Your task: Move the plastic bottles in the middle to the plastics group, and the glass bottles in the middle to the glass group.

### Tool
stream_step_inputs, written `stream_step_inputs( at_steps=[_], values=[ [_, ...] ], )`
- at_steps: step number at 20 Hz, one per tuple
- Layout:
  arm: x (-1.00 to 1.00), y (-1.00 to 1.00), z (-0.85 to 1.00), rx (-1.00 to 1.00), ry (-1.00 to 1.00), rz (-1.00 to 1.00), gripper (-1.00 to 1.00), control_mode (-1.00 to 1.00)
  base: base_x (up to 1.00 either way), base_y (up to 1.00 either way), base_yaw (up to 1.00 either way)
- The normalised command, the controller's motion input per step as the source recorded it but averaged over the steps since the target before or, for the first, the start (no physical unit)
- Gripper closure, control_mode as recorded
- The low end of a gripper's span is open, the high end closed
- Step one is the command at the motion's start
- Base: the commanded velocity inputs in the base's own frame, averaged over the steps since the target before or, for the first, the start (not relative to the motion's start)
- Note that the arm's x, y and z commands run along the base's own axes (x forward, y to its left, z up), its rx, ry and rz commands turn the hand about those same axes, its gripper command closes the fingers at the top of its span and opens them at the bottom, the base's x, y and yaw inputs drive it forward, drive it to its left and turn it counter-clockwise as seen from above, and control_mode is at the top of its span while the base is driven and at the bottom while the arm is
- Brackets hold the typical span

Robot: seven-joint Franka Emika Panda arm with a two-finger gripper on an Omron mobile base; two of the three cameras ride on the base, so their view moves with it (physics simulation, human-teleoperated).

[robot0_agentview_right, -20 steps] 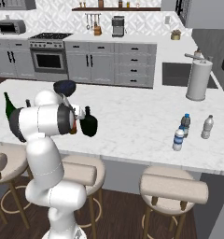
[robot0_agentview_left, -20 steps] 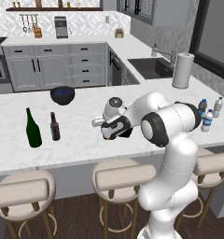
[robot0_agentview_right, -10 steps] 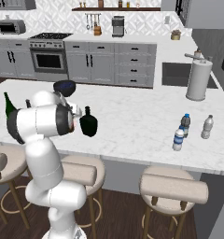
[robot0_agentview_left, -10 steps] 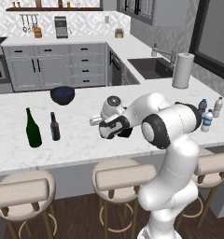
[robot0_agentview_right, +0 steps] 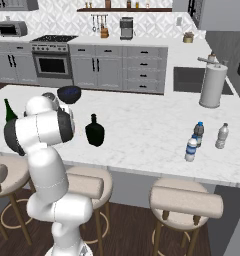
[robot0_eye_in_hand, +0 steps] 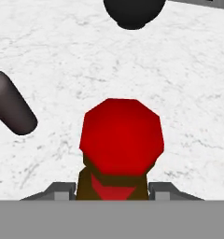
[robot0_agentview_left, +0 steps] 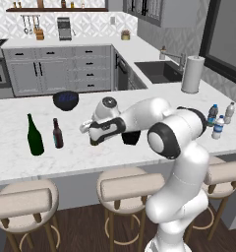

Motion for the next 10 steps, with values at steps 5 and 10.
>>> stream_step_inputs(
  at_steps=[5, 10],
  values=[
    [0.02, 0.67, 0.0, 0.0, 0.0, 0.3, 1.0, -1.0, 0.0, 0.0, 0.0],
    [0.04, 0.5, 0.0, 0.0, 0.0, 0.28, 1.0, -1.0, 0.0, 0.0, 0.0]
  ],
)
